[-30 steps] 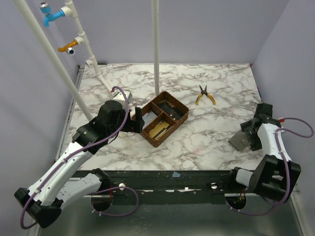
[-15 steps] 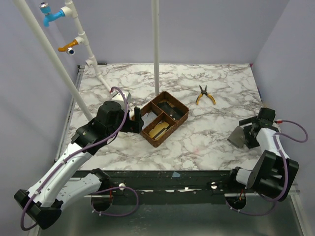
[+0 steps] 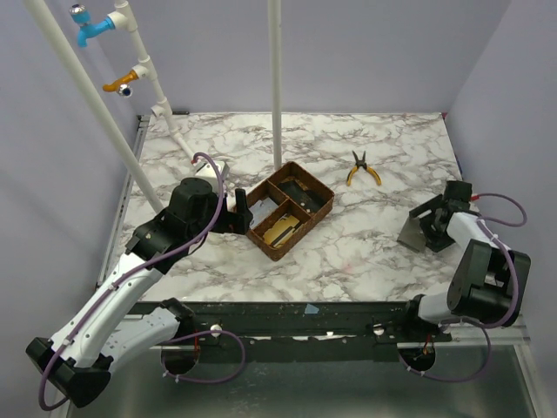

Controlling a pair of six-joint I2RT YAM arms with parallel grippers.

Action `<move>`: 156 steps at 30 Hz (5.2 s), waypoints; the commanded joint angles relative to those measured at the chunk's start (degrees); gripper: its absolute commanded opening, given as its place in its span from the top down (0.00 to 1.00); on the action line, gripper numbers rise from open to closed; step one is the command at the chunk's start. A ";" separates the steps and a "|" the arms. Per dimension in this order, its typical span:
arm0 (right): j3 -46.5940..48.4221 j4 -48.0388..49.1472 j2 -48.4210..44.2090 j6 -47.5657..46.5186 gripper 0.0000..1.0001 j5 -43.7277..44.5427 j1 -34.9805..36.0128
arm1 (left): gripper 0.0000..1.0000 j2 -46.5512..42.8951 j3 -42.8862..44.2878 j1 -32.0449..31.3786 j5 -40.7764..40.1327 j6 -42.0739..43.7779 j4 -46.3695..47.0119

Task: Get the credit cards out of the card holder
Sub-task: Move the card holder to the center of the board, then open the card holder at the center of the board.

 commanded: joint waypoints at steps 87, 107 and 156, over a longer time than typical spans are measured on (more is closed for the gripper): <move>8.68 -24.47 4.90 18.89 0.58 33.20 88.75 | 0.45 11.38 -22.91 -15.73 10.51 -28.92 20.11; 4.97 -20.30 0.47 22.76 0.99 29.60 88.80 | 0.53 12.24 -22.36 -15.79 11.46 -28.48 20.71; 0.06 -16.35 3.38 27.56 0.99 27.80 88.75 | 0.70 22.94 -16.37 -20.27 14.63 -28.04 26.17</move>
